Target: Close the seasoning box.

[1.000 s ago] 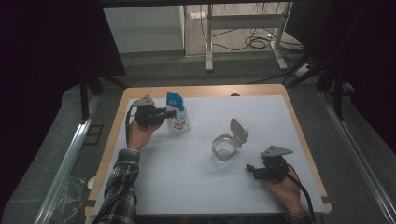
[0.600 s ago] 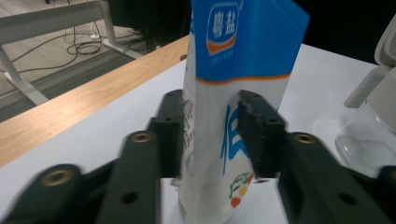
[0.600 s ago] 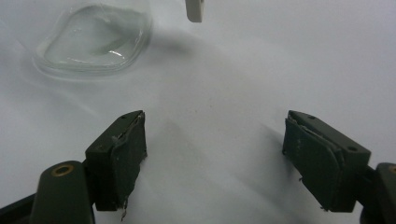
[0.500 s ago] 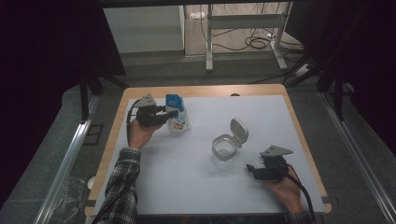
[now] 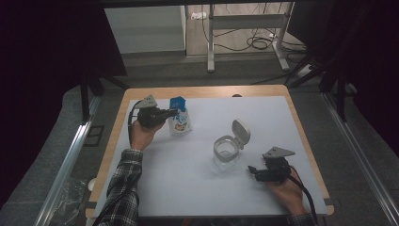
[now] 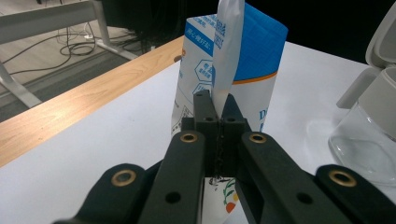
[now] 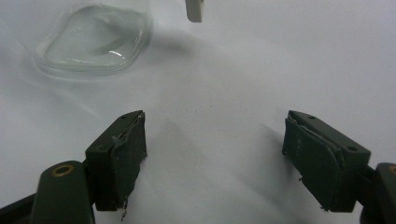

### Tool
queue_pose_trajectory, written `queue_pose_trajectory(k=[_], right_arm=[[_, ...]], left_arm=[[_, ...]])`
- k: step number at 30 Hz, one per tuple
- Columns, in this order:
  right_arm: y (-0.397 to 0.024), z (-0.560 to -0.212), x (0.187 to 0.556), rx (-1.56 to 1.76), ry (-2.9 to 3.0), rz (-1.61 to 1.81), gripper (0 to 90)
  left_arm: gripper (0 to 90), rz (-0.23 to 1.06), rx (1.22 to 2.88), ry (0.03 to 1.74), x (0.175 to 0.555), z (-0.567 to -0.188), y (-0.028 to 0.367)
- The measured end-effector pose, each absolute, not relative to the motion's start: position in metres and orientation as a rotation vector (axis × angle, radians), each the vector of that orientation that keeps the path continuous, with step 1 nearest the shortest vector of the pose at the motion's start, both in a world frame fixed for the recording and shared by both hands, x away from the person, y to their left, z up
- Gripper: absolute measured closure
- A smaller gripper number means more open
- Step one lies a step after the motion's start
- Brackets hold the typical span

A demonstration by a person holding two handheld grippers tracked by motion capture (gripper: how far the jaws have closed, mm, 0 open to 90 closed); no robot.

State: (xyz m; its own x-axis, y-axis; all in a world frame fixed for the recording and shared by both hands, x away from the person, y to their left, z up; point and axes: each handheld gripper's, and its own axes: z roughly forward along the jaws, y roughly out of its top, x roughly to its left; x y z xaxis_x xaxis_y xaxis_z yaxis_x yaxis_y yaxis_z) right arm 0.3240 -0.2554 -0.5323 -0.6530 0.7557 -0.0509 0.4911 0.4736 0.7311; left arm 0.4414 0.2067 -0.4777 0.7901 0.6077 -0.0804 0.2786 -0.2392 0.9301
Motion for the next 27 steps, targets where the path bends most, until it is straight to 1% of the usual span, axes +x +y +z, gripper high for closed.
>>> queue_pose_trajectory(k=[9, 27], right_arm=[[-0.255, -0.532, 0.324, 1.048, 2.358, 0.994, 21.7], [-0.255, -0.532, 0.324, 1.047, 2.358, 0.994, 21.6]], left_arm=[[90.0, 0.361, 1.828, 0.681, 0.438, -0.474, 0.201], [90.0, 0.443, 1.883, 0.667, 0.424, -0.461, 0.194]])
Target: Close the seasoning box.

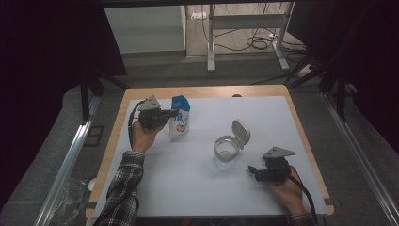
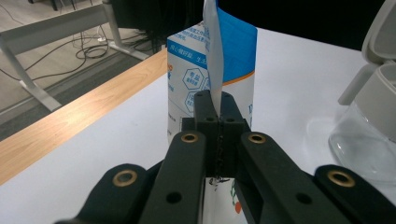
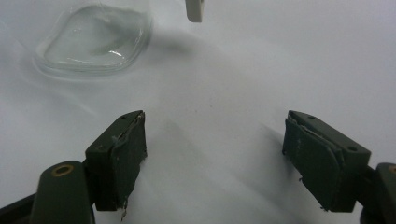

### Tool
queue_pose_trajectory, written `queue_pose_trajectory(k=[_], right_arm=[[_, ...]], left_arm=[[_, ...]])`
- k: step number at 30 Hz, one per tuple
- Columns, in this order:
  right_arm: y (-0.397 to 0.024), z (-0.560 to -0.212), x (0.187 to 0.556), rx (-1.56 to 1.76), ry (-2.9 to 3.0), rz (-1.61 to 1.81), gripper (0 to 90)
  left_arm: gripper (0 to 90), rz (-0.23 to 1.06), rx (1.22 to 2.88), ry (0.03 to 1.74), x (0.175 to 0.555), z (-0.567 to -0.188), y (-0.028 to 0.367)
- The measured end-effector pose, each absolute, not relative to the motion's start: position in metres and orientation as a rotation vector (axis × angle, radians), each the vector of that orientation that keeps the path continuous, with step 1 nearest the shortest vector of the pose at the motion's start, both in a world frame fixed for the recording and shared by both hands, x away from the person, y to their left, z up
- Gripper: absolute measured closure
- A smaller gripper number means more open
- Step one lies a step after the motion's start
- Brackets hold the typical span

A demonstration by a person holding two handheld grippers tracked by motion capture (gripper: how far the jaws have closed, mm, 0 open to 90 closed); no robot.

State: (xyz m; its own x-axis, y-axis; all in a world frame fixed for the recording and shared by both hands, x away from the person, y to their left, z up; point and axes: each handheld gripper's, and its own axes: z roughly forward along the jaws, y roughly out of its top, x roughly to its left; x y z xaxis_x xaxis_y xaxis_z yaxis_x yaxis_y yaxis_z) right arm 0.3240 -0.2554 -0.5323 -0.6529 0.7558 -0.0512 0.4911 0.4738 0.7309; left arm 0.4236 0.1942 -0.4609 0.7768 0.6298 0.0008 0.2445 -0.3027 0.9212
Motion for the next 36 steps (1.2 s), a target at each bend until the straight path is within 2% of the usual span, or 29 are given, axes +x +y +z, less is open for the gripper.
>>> queue_pose_trajectory(k=[36], right_arm=[[-0.255, -0.532, 0.324, 1.051, 2.361, 0.988, 21.6]], left_arm=[[90.0, 0.376, 1.957, 0.608, 0.363, -0.435, 0.172]])
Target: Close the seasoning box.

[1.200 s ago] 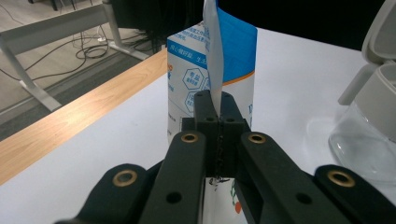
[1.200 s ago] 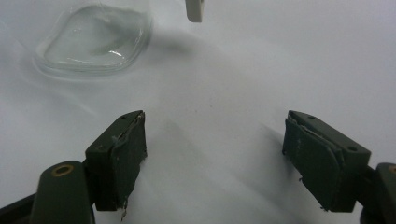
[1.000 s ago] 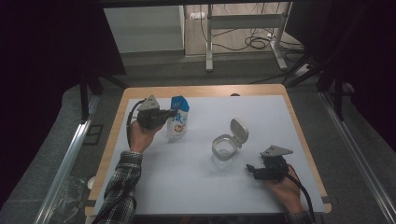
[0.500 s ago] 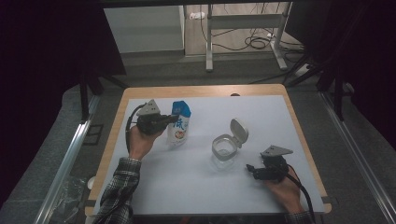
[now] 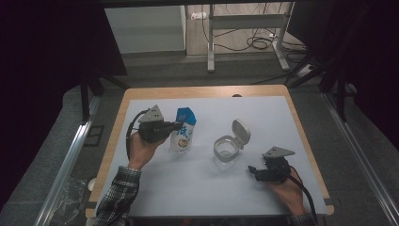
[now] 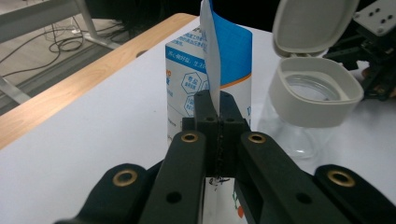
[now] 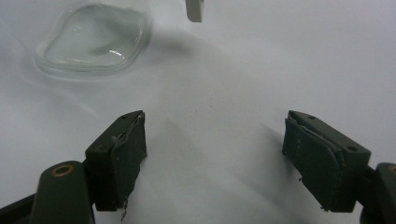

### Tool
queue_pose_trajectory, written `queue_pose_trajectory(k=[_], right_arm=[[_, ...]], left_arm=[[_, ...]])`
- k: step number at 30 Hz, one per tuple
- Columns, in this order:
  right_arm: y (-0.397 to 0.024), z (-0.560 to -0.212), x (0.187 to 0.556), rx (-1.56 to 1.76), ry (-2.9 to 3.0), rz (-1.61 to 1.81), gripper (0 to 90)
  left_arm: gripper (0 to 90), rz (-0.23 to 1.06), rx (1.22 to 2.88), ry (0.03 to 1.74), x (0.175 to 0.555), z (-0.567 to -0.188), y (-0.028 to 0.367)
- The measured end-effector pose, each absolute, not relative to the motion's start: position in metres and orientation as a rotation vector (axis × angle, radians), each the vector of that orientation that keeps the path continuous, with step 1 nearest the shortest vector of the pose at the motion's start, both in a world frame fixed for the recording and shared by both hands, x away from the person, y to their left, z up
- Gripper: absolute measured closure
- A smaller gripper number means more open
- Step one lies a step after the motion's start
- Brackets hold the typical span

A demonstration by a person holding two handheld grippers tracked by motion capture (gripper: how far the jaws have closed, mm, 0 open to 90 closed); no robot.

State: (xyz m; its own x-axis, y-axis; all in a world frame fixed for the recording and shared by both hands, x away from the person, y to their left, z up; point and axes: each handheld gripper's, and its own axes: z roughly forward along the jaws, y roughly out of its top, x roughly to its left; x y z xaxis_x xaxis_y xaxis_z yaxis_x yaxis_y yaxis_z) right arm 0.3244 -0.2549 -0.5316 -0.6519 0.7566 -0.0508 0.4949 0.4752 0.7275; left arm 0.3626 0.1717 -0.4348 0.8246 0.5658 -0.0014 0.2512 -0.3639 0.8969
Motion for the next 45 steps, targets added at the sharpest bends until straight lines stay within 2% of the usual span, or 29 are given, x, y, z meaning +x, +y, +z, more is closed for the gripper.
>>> queue_pose_trajectory(k=[24, 45], right_arm=[[-0.254, -0.530, 0.323, 1.059, 2.357, 0.978, 22.2], [-0.240, -0.519, 0.296, 1.002, 2.382, 1.118, 26.2]], left_arm=[[90.0, 0.322, 2.027, 0.574, 0.325, -0.422, 0.157], [90.0, 0.294, 2.030, 0.540, 0.301, -0.418, 0.144]])
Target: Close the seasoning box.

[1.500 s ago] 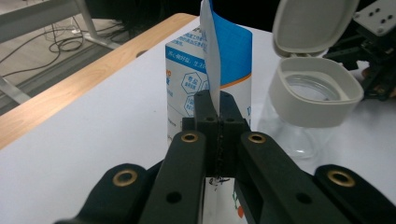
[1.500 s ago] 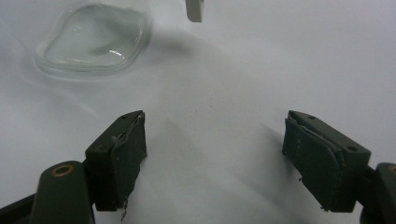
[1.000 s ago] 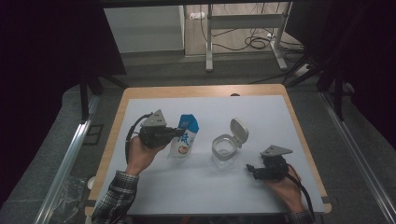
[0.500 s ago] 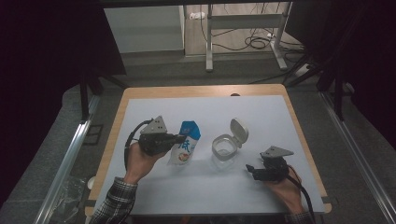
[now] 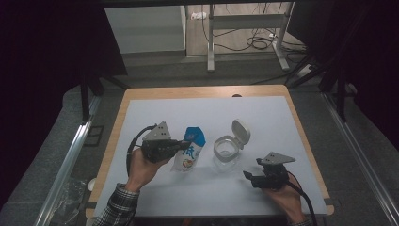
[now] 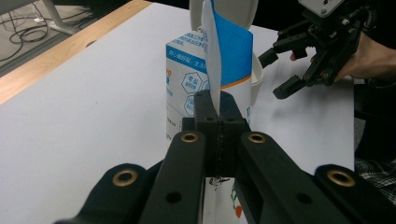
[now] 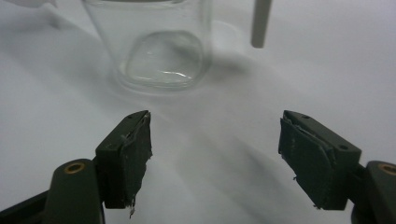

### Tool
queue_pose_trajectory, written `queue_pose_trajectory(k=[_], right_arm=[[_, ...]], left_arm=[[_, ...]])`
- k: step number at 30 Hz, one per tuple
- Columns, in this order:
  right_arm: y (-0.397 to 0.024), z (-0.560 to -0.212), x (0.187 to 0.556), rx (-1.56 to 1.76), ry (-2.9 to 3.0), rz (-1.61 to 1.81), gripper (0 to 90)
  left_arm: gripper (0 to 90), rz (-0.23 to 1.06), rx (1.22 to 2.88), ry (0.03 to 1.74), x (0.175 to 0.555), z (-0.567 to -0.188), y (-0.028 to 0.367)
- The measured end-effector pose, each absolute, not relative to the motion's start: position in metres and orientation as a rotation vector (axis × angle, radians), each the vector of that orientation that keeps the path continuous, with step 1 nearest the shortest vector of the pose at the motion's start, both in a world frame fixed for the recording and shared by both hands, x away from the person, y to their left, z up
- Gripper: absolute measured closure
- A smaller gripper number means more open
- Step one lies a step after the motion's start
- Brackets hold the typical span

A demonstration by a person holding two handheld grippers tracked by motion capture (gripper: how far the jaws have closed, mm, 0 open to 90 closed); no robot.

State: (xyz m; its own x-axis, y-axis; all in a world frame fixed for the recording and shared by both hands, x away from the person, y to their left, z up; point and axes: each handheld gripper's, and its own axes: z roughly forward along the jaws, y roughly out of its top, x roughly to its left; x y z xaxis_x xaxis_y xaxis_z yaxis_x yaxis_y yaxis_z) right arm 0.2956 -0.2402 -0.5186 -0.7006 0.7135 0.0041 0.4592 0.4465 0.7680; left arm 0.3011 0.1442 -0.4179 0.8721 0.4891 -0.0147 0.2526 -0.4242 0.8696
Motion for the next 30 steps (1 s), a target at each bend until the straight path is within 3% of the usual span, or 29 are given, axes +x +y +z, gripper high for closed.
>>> queue_pose_trajectory(k=[30], right_arm=[[-0.170, -0.524, 0.268, 0.838, 2.522, 1.201, 30.1]], left_arm=[[90.0, 0.286, 2.053, 0.482, 0.283, -0.395, 0.120]])
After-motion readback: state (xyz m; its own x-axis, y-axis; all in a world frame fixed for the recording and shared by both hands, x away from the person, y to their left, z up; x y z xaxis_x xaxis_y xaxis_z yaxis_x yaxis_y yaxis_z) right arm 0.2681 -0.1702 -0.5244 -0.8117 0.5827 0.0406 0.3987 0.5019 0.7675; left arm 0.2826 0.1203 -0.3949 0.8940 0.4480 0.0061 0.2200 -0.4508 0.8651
